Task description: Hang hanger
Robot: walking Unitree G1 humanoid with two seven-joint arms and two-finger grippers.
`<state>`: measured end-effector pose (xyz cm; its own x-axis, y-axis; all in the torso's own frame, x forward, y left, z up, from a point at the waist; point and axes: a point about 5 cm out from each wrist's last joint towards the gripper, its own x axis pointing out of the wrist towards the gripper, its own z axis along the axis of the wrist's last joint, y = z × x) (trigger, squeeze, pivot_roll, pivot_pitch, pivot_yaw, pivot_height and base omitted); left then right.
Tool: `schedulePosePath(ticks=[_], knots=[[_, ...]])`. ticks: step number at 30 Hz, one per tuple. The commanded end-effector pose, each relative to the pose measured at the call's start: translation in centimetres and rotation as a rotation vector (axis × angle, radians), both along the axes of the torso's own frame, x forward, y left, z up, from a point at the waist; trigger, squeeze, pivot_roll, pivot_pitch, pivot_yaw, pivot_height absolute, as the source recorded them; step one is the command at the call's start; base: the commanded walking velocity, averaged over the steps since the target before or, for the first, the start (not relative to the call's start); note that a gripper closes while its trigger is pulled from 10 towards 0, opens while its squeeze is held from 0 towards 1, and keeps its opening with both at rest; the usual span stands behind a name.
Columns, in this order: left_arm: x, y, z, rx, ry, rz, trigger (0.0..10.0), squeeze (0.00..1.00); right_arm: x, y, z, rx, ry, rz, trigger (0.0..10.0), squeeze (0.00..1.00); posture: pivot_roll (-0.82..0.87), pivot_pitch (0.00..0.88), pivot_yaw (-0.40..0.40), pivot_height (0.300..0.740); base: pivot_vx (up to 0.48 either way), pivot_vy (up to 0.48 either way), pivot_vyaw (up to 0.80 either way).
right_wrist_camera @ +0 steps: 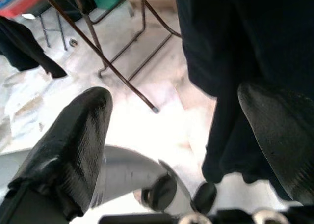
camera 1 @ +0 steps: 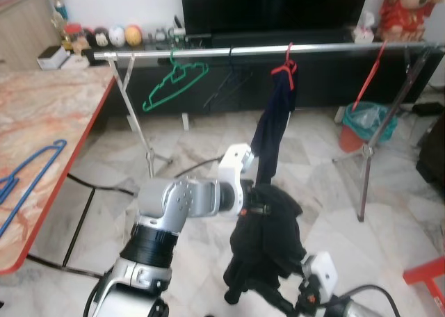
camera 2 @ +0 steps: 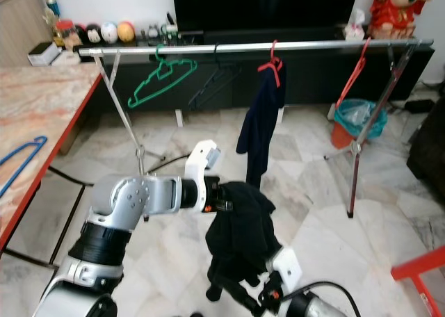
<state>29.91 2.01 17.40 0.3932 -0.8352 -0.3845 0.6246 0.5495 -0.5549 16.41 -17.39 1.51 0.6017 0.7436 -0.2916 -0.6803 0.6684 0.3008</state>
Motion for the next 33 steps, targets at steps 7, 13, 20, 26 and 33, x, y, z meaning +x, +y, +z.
schedulePosePath(ticks=[7,13,20,26,33], knots=[[0.0,-0.1,0.1,-0.012,-0.018,-0.012,10.0,0.0,-1.5,-1.1,0.3,-0.143,-0.001,-0.126,10.0,0.0,-0.02,0.0,0.081,0.74,0.0,0.0,0.0],[0.1,-0.2,-0.2,-0.003,-0.017,-0.013,10.0,0.0,0.8,-3.8,2.7,-0.149,-0.224,-0.574,10.0,0.0,-0.02,0.0,0.083,0.74,0.0,0.0,0.0],[0.1,-0.2,-0.2,0.0,-0.017,-0.014,10.0,0.0,1.7,-2.6,3.5,-0.108,-0.297,-0.581,10.0,0.0,-0.02,0.0,0.084,0.74,0.0,0.0,0.0],[0.1,-0.1,-0.1,0.003,-0.021,-0.009,10.0,0.0,1.1,-0.1,3.1,0.023,-0.216,-0.401,10.0,0.0,-0.01,0.0,0.08,0.74,0.0,0.0,0.0],[0.1,-0.1,-0.1,0.003,-0.021,-0.009,10.0,0.0,0.3,-0.6,2.4,-0.011,-0.188,-0.379,10.0,0.0,-0.01,0.0,0.08,0.74,0.0,0.0,0.0]])
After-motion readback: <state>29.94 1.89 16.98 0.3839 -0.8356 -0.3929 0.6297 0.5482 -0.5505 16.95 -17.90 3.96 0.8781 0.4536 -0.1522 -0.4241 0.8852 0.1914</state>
